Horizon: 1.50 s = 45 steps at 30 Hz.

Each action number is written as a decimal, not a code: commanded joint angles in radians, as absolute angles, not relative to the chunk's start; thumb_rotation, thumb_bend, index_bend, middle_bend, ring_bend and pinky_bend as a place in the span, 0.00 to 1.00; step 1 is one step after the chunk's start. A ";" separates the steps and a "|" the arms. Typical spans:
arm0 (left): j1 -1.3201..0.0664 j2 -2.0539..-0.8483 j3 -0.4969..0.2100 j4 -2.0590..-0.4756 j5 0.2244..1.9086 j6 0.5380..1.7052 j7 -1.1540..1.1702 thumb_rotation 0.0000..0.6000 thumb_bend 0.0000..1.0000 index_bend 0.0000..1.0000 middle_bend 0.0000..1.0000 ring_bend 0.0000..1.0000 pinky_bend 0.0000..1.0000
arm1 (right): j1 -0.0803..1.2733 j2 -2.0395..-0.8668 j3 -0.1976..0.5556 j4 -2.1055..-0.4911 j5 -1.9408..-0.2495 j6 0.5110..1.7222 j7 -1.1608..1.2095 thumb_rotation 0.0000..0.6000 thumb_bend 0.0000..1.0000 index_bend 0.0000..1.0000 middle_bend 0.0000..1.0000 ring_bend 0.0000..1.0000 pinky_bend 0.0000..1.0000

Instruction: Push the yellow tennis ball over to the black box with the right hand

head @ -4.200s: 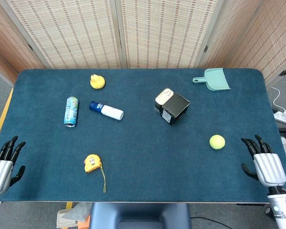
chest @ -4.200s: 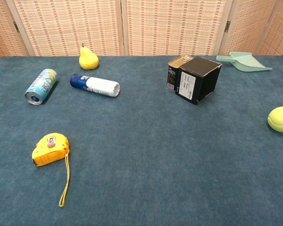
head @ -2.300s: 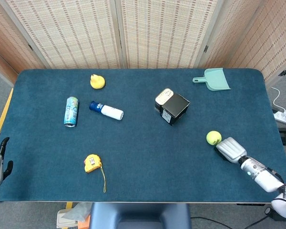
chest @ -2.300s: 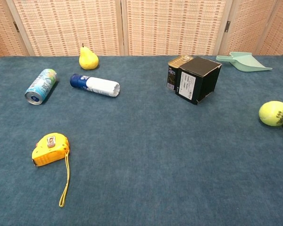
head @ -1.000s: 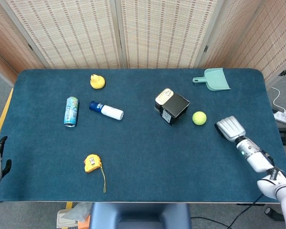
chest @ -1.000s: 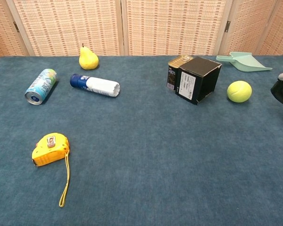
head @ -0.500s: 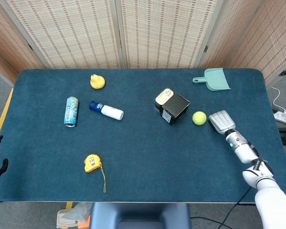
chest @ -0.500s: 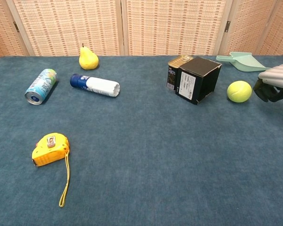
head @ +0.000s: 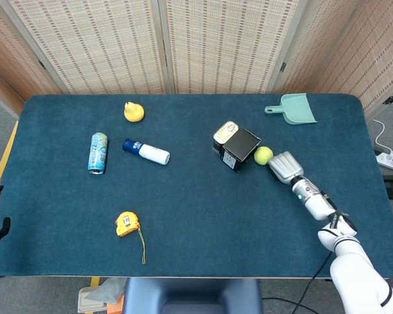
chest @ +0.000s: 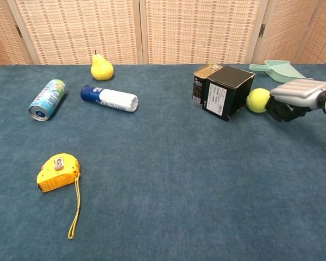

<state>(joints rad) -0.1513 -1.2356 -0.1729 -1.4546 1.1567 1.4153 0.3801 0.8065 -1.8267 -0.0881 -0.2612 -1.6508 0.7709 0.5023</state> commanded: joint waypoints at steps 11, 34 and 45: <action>-0.158 -1.236 -0.175 -1.446 1.136 1.399 0.377 1.00 0.40 0.17 0.06 0.12 0.38 | 0.835 -1.827 -0.108 -0.280 -1.673 0.812 0.532 1.00 1.00 0.73 0.89 0.58 0.80; -0.163 -1.237 -0.168 -1.447 1.130 1.397 0.385 1.00 0.40 0.17 0.07 0.12 0.38 | 0.826 -1.764 -0.091 -0.308 -1.634 0.763 0.469 1.00 1.00 0.73 0.89 0.58 0.80; -0.168 -1.243 -0.168 -1.444 1.124 1.395 0.395 1.00 0.40 0.17 0.07 0.12 0.38 | 0.843 -1.812 -0.073 -0.249 -1.609 0.688 0.445 1.00 1.00 0.73 0.89 0.58 0.80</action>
<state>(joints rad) -0.1679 -1.2423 -0.1680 -1.4440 1.1248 1.3951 0.3947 0.8382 -1.8033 -0.0752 -0.2562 -1.6111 0.6952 0.4428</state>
